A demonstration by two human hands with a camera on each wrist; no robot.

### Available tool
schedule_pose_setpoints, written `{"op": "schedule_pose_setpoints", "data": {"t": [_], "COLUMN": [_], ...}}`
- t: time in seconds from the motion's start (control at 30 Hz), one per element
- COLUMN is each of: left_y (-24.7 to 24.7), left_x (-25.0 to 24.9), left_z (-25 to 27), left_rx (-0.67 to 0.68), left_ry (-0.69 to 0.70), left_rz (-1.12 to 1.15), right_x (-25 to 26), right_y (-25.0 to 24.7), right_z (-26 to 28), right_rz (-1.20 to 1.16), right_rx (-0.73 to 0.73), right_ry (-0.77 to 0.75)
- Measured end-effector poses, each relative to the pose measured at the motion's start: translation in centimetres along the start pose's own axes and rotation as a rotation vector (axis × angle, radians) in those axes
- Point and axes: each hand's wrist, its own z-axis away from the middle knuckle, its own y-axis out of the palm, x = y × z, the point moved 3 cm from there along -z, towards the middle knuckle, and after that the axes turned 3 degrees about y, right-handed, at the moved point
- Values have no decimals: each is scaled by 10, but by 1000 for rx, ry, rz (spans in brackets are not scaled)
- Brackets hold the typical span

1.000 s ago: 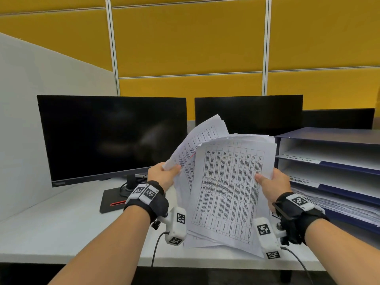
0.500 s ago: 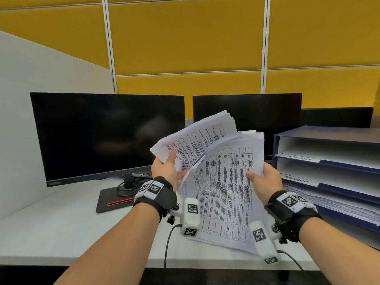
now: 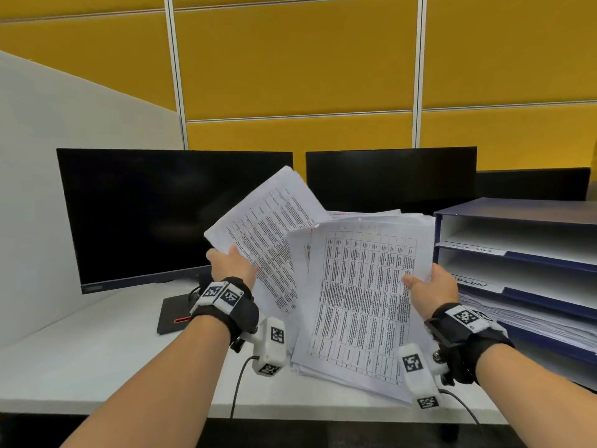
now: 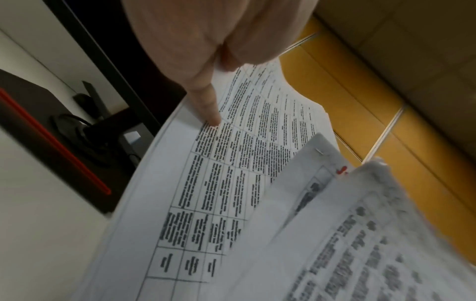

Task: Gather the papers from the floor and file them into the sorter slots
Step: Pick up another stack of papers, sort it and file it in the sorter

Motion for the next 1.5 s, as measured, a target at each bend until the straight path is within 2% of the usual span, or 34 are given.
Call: {"op": "schedule_pose_setpoints", "data": {"t": [0.23, 0.37, 0.6, 0.73, 1.03, 1.13, 1.23, 1.3, 1.4, 1.5], "left_y": [-29, -44, -47, -47, -52, -55, -49, -38, -22, -11], "left_x": [1, -8, -29, -46, -61, -60, -57, -57, -59, -58], "left_z": [-25, -15, -2, 0, 16, 17, 20, 25, 40, 50], "left_rx": [-11, -31, 79, 74, 3, 18, 105, 222, 446, 588], "left_ry": [101, 148, 271, 334, 334, 280, 290, 316, 257, 236], "left_rz": [-349, -275, -204, -219, -186, -184, -211, -181, -43, -37], "right_x": [14, 21, 30, 42, 60, 63, 67, 67, 62, 51], "right_y": [-26, -34, -43, -50, -58, -63, -63, -56, -38, -21], "right_z": [-9, -6, -4, -3, 5, 8, 12, 16, 19, 17], "right_rz": [9, -10, -66, -60, -47, -73, -87, -86, -109, -141], "right_rx": [-48, -49, -73, -84, -100, -99, -44, 2, 60, 79], "right_ry": [-37, -68, -91, -137, -184, -171, -174, -185, -167, -136]}}
